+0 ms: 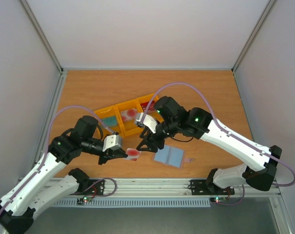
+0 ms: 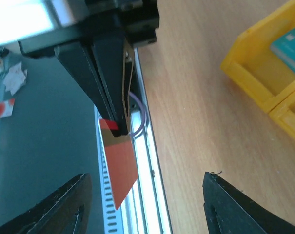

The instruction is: Take the credit cards out of the card holder

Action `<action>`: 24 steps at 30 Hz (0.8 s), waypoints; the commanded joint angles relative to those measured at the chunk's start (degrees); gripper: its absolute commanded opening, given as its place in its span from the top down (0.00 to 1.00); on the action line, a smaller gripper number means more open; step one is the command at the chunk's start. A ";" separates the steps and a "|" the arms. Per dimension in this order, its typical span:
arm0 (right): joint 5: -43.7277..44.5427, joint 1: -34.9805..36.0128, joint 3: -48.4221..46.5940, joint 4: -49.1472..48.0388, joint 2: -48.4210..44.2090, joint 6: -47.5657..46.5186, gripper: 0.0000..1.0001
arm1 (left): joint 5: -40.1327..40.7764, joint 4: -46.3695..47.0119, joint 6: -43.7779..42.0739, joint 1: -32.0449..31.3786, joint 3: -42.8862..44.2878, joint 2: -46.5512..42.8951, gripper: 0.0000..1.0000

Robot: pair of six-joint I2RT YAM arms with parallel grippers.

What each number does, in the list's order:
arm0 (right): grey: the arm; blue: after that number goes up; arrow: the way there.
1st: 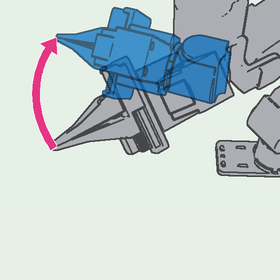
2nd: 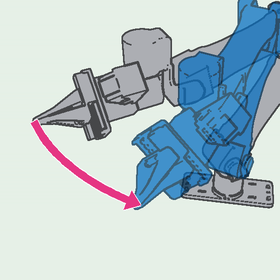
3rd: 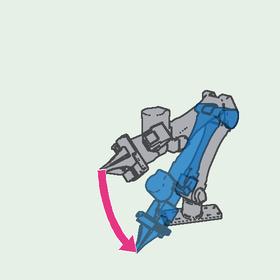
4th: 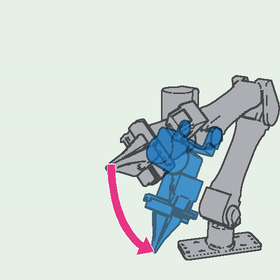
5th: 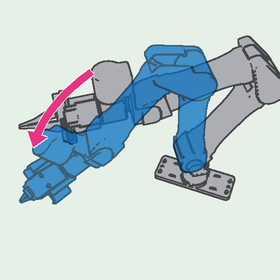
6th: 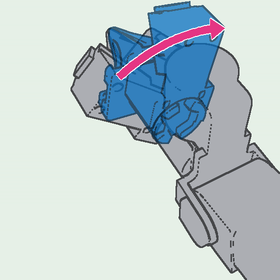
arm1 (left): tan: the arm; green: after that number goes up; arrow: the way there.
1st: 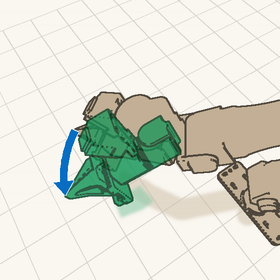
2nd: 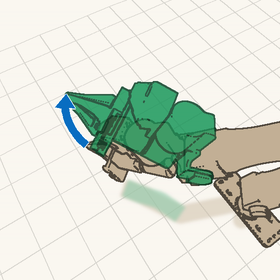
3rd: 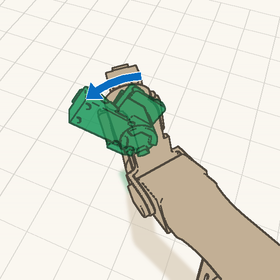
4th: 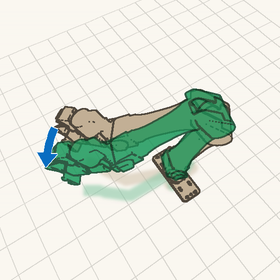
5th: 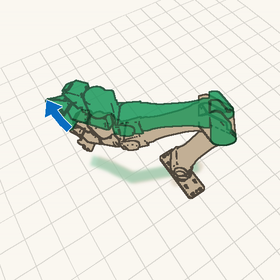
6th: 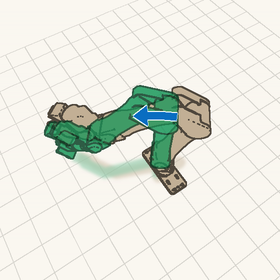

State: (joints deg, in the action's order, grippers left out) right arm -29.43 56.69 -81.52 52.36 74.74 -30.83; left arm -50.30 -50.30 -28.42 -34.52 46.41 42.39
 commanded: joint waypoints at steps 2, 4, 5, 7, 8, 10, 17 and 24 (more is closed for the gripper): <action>-6.52 0.61 -1.59 5.00 1.76 -6.98 0.36 | -2.86 0.25 0.85 -0.28 0.73 -0.11 1.00; -6.82 0.83 -1.17 5.67 2.38 -6.96 0.36 | -3.14 0.90 1.43 -0.28 0.50 -0.20 1.00; -7.00 1.02 -0.92 5.95 2.71 -6.96 0.37 | -3.18 1.13 1.84 -0.28 0.29 -0.19 1.00; -7.28 1.48 -0.48 5.21 3.54 -6.37 0.46 | -3.24 1.84 2.26 -0.28 -0.11 -0.26 1.00; -6.47 1.82 -0.26 4.51 3.95 -5.85 0.55 | -3.44 2.28 2.50 -0.28 -0.17 -0.32 1.00; -4.73 2.26 -0.17 3.38 4.62 -4.80 0.81 | -3.94 2.85 3.23 -0.28 -0.47 -0.56 1.00; 2.85 2.04 2.27 -1.86 1.04 -0.94 0.99 | -1.98 4.07 4.52 -0.28 -1.61 -1.75 1.00; 8.90 -10.85 11.28 -18.40 2.13 24.59 0.99 | 48.99 28.51 26.14 0.72 -11.53 -7.73 0.01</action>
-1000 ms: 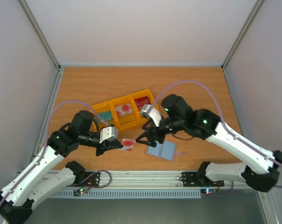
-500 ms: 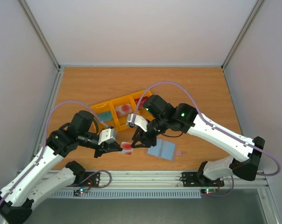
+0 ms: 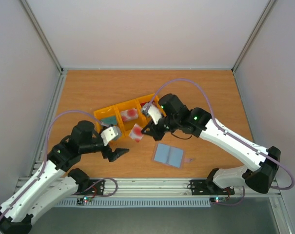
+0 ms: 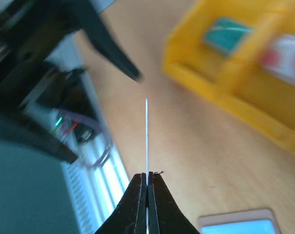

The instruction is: Take the credit cards out of the card holder

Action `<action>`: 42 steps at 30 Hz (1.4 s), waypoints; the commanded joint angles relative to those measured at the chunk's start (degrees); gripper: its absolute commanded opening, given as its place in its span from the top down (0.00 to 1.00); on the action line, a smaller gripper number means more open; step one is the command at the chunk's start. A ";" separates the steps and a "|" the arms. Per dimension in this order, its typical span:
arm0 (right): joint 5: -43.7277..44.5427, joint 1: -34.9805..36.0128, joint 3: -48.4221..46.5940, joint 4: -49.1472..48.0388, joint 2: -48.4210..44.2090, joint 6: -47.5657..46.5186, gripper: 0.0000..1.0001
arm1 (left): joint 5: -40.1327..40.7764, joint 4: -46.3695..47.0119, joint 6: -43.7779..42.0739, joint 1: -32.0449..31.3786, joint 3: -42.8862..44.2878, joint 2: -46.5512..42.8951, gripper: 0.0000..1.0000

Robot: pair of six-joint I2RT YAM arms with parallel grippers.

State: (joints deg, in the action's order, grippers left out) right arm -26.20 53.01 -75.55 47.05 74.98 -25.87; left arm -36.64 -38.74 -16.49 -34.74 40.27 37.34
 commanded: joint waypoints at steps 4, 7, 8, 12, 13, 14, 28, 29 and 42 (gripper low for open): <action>11.01 -9.80 10.67 -30.33 7.35 40.14 0.99 | 51.01 23.18 23.38 7.60 -10.60 -7.89 0.01; 14.96 -9.79 10.96 -40.12 14.88 48.21 0.99 | 52.51 23.30 28.98 10.68 -14.09 -12.63 0.01; 15.61 -9.83 9.69 -41.69 17.85 49.67 0.99 | 53.23 23.03 30.62 11.61 -15.29 -13.96 0.01; 16.21 -9.76 2.04 -41.63 28.41 51.56 0.99 | 54.89 22.81 36.76 16.42 -19.48 -20.64 0.01; 15.93 -9.77 0.96 -42.74 30.10 51.80 0.99 | 55.46 23.15 37.07 17.19 -20.05 -22.12 0.01; 15.96 -9.64 0.02 -43.27 31.53 52.06 0.99 | 55.67 23.91 36.95 17.73 -20.58 -23.58 0.01; 12.41 -8.53 -5.82 -39.28 39.87 54.89 0.99 | 50.55 28.93 34.71 18.03 -25.06 -34.01 0.01; 12.57 -8.51 -5.91 -38.73 40.00 54.80 0.99 | 50.10 29.00 34.84 18.03 -25.15 -33.93 0.01; 18.73 -8.29 -9.50 -29.86 37.40 47.76 0.70 | 48.33 29.37 35.30 17.98 -25.33 -32.82 0.01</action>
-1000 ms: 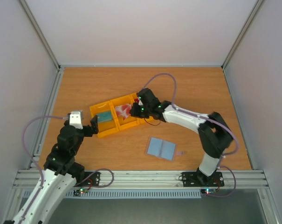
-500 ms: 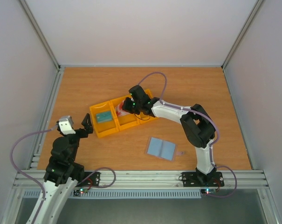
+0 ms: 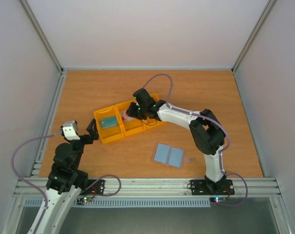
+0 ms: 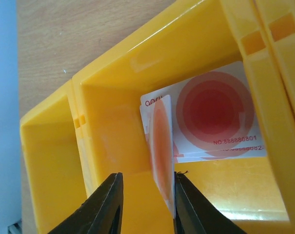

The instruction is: Take the credit cards out of the card holder

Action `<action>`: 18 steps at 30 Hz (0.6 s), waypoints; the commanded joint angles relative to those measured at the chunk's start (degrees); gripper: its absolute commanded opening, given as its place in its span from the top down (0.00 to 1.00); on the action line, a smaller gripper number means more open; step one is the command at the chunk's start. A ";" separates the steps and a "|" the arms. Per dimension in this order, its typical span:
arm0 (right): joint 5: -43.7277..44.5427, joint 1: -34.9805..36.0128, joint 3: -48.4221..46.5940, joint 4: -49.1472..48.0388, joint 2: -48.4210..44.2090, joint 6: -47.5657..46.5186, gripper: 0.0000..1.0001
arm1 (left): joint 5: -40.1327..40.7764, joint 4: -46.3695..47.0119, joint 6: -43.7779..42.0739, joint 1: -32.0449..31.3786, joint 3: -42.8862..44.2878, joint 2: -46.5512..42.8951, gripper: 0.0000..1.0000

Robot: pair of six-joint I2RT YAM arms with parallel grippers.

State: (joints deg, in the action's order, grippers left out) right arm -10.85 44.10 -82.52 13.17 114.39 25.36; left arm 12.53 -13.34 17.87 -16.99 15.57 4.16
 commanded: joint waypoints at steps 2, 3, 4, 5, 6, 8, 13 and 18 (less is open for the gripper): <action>4.64 0.75 -2.56 5.00 -3.16 -4.48 0.60 | -0.83 3.86 0.96 0.27 -0.65 0.45 0.01; 5.41 0.90 -2.67 5.33 -3.57 -5.25 0.57 | -0.84 3.87 1.01 0.24 -0.63 0.49 0.01; 6.50 0.97 -3.34 6.04 -3.93 -6.13 0.55 | -0.97 3.93 1.07 0.22 -0.63 0.49 0.01; 7.66 0.99 -4.17 7.12 -4.06 -7.11 0.52 | -1.14 3.99 1.11 0.22 -0.68 0.51 0.01; 8.64 0.99 -5.18 7.99 -4.03 -8.26 0.50 | -1.27 4.01 1.18 0.23 -0.64 0.58 0.01; 9.38 0.98 -8.07 10.33 -3.39 -10.94 0.45 | -1.53 4.05 1.29 0.25 -0.64 0.71 0.01; 9.63 0.99 -17.79 19.02 -1.02 -16.12 0.37 | -2.05 4.31 1.21 0.26 -0.63 1.01 0.01; 10.67 -0.18 -19.21 21.91 -7.76 -22.20 0.24 | -2.00 4.84 0.45 0.24 -0.72 1.24 0.01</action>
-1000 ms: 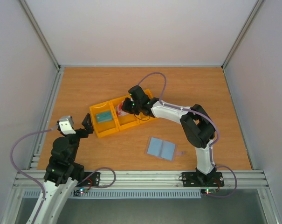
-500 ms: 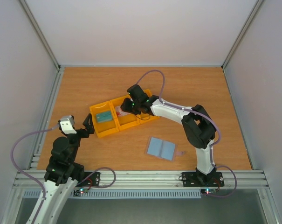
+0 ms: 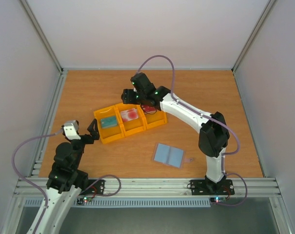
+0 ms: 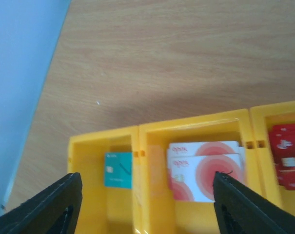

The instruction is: Take the credit cards out of the card holder

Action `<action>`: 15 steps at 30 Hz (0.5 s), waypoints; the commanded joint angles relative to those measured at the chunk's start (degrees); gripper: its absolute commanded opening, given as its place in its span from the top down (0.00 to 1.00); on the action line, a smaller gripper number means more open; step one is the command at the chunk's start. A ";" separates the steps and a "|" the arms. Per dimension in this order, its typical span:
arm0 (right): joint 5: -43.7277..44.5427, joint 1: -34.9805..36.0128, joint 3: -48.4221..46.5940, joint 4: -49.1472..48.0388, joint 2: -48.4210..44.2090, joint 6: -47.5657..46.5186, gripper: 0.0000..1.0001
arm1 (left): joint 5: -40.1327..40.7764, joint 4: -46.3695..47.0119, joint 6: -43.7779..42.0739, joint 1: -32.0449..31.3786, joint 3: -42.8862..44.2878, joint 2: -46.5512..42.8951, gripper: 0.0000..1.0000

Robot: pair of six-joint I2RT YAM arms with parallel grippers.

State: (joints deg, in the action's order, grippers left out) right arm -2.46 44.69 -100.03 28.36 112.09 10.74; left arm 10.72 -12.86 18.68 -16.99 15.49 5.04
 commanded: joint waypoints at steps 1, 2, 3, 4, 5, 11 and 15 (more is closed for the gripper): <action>2.28 -2.01 -2.53 8.12 -7.57 -10.83 0.18 | -0.10 4.42 -0.67 0.29 -0.57 0.49 0.01; 2.28 -3.64 -3.03 9.83 -9.81 -14.08 0.09 | -0.01 4.47 -0.86 0.26 -0.55 0.73 0.01; 2.28 -6.09 -3.13 11.69 -12.16 -16.81 0.02 | 0.02 4.53 -1.23 0.26 -0.54 1.08 0.01; 4.70 -8.76 -1.64 12.72 -15.26 -18.02 0.02 | 0.01 4.63 -1.33 0.25 -0.54 1.55 0.01; 6.08 -11.70 1.48 12.16 -18.87 -18.86 0.02 | -0.12 4.83 -1.42 0.26 -0.59 2.28 0.01; 0.93 -36.30 28.59 -1.92 -40.76 -17.38 0.02 | -3.02 1.21 -3.25 0.28 3.66 15.74 0.01; 9.93 -40.28 42.14 -11.20 -50.06 -22.81 0.02 | 10.85 -8.29 -2.81 0.28 12.97 31.39 0.01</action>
State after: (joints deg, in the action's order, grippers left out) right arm 2.81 5.02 -68.60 25.71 66.52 -6.02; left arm 10.57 -14.63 17.08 -16.95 19.84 25.21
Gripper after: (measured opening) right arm 0.985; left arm 0.994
